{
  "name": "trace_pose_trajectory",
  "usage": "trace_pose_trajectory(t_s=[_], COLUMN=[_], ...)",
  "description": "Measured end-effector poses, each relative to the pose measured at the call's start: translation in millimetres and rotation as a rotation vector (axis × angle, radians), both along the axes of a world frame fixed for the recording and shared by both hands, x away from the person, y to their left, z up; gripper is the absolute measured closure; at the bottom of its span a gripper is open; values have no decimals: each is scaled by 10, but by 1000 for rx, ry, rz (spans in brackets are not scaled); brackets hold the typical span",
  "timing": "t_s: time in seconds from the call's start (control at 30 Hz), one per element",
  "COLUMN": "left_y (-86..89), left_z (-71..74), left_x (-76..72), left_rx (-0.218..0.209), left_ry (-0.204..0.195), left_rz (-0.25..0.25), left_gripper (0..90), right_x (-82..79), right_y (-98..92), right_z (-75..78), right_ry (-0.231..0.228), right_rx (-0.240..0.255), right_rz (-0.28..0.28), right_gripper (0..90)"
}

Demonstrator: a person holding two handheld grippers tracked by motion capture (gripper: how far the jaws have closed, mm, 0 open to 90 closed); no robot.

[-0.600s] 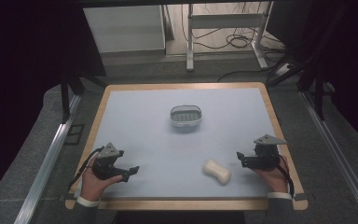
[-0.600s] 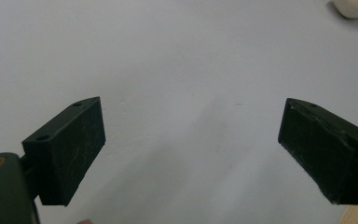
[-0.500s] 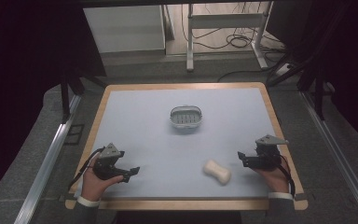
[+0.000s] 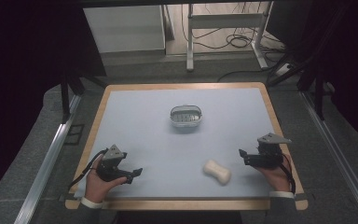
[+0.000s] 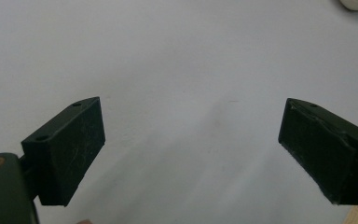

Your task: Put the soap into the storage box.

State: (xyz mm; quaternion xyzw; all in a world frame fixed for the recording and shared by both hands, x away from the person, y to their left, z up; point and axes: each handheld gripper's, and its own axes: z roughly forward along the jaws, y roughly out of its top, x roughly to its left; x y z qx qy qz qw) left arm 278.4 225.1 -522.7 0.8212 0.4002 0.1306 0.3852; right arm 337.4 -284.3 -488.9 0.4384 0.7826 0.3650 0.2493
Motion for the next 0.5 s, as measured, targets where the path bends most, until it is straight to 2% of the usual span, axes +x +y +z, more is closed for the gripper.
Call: trace_pose_trajectory(t_s=[0.27, 0.4, 0.5], left_y=[9, 23, 33], left_z=[9, 23, 33], left_x=[16, 5, -12], left_rx=[-11, -15, -13], left_ry=[-3, -7, -5], left_rz=[-3, 1, 6], left_gripper=[75, 74, 73], right_x=[-27, -14, 7], right_y=[8, -12, 7], right_z=[4, 30, 46], right_ry=[11, 2, 31], right_rx=[1, 17, 31], right_rz=[5, -13, -24], right_gripper=[122, 122, 139])
